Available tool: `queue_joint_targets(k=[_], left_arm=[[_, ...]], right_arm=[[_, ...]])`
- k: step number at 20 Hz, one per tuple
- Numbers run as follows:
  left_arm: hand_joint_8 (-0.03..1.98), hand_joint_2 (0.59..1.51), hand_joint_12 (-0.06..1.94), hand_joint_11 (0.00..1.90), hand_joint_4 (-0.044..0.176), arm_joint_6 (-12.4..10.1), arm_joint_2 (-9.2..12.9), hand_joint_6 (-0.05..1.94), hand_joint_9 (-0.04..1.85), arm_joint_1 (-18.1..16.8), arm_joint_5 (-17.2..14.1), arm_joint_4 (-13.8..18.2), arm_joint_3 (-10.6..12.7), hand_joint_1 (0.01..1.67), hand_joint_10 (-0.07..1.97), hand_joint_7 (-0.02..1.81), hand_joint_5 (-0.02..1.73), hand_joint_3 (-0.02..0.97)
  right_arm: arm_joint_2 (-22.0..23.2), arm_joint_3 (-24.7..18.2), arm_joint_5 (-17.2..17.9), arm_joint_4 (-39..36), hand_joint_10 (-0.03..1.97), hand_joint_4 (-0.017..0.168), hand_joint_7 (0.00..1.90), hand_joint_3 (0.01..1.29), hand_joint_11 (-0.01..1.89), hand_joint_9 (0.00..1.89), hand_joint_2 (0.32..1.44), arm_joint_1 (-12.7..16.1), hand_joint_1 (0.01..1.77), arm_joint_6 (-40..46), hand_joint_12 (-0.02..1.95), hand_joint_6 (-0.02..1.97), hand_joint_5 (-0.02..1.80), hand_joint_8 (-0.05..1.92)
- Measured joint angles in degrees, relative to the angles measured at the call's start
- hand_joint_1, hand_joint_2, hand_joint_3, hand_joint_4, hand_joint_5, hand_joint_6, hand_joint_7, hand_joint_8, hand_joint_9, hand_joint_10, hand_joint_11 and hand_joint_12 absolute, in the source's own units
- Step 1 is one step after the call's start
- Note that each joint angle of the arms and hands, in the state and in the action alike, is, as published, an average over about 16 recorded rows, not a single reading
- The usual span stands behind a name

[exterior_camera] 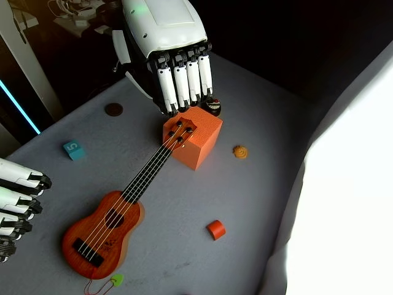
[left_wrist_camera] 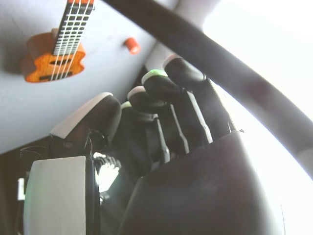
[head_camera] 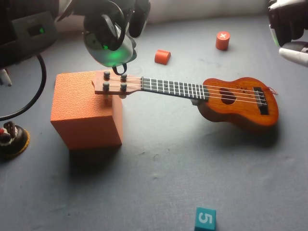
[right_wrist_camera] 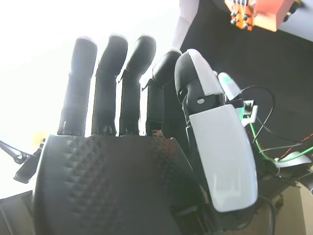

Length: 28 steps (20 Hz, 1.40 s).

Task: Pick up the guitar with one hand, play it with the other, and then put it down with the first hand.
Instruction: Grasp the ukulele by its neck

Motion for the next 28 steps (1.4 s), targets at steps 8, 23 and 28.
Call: queue_joint_targets(k=[8,23,28], left_arm=[[0.47,1.301,0.50,0.11,-0.001,0.4,-0.6,0.49,0.14,-0.2,-0.6,0.7,0.4,0.28,0.48,0.13,0.09,0.133],[-0.01,1.193,0.01,0.02,-0.001,3.4,-12.9,-0.01,0.02,5.6,2.7,-2.4,4.0,0.83,0.01,0.02,0.02,-0.001],[-0.01,1.133,0.01,0.02,-0.001,3.2,-19.3,-0.01,0.02,8.5,6.0,-2.4,8.2,1.19,0.01,0.02,0.02,-0.004]], right_arm=[[-0.1,0.0,0.0,0.0,0.46,0.004,0.25,0.04,0.07,0.17,1.32,0.5,0.20,0.4,0.62,0.44,0.20,0.34],[-0.3,0.0,-0.4,0.0,0.05,-0.005,0.20,0.02,0.02,0.16,1.33,1.3,0.02,2.2,0.35,0.07,0.17,0.01],[-0.3,0.0,-0.5,0.0,0.04,-0.004,0.19,0.02,0.02,0.15,1.33,1.3,0.02,2.5,0.34,0.07,0.17,0.01]])
